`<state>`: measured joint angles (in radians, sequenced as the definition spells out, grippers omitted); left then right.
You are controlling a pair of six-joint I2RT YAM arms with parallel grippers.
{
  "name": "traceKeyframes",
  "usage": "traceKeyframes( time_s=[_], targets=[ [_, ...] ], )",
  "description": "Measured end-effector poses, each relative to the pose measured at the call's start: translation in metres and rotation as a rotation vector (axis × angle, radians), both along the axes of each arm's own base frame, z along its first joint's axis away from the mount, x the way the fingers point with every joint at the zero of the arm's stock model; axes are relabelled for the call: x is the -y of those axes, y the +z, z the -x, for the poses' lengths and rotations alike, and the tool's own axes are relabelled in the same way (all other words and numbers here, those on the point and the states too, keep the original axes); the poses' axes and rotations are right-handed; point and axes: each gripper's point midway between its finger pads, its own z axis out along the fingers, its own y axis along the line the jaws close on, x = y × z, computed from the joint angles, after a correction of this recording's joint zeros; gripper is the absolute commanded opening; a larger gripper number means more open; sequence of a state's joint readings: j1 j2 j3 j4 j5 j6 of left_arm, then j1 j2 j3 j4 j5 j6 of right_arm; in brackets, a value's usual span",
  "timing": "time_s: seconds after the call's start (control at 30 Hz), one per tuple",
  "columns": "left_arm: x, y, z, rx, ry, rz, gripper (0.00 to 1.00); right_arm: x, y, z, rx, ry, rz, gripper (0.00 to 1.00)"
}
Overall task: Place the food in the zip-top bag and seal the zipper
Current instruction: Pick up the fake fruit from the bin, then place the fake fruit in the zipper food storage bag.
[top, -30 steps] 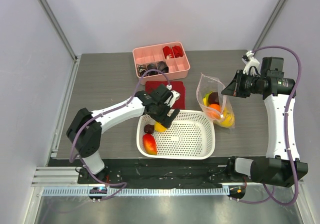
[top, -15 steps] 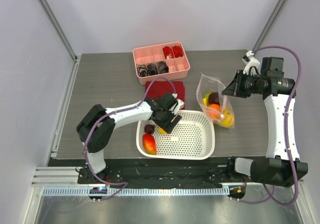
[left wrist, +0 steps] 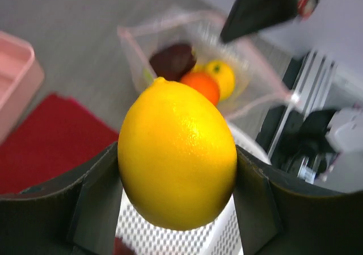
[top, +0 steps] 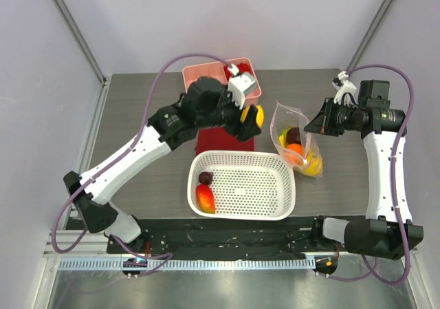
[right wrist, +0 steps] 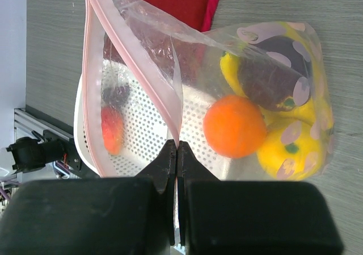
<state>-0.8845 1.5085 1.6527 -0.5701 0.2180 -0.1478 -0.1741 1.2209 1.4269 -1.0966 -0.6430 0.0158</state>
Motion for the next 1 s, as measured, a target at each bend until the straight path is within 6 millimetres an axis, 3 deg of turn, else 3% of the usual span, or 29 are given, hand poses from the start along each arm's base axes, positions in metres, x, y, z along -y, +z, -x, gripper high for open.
traceKeyframes(
  time_s=[0.13,0.23,0.33,0.4,0.53,0.6,0.7,0.83,0.9,1.0],
  targets=[
    [0.035,0.054,-0.012,0.071,-0.028,0.113,0.58,-0.001,0.0,0.0,0.0,0.003,-0.004,0.01],
    [0.068,0.055,-0.018,0.082,-0.058,0.135,0.57,-0.001,0.0,0.0,0.0,0.003,-0.005,0.01],
    [0.093,0.02,-0.018,0.035,-0.083,0.082,0.59,0.0,0.0,0.0,-0.001,-0.003,0.001,0.01],
    [0.107,-0.013,-0.019,-0.009,-0.093,0.03,0.66,0.001,-0.001,0.0,-0.002,-0.006,0.004,0.01],
    [0.123,-0.07,-0.023,-0.077,-0.094,-0.066,0.9,0.001,-0.001,0.0,-0.005,-0.012,0.003,0.01],
    [0.123,-0.084,-0.026,-0.092,-0.082,-0.096,1.0,0.001,0.0,0.0,-0.005,-0.012,0.003,0.01],
    [0.123,-0.08,-0.032,-0.079,-0.072,-0.116,1.0,0.001,0.0,-0.001,-0.004,-0.012,0.003,0.01],
    [0.113,-0.041,-0.035,-0.003,-0.073,-0.08,1.0,0.001,0.0,-0.001,-0.003,-0.012,0.003,0.01],
    [0.089,-0.013,-0.028,0.039,-0.078,-0.074,1.0,0.001,0.0,-0.001,-0.003,-0.012,0.003,0.01],
    [0.054,0.009,-0.019,0.074,-0.088,-0.068,1.0,0.001,0.0,-0.001,-0.003,-0.012,0.003,0.01]
  ],
)
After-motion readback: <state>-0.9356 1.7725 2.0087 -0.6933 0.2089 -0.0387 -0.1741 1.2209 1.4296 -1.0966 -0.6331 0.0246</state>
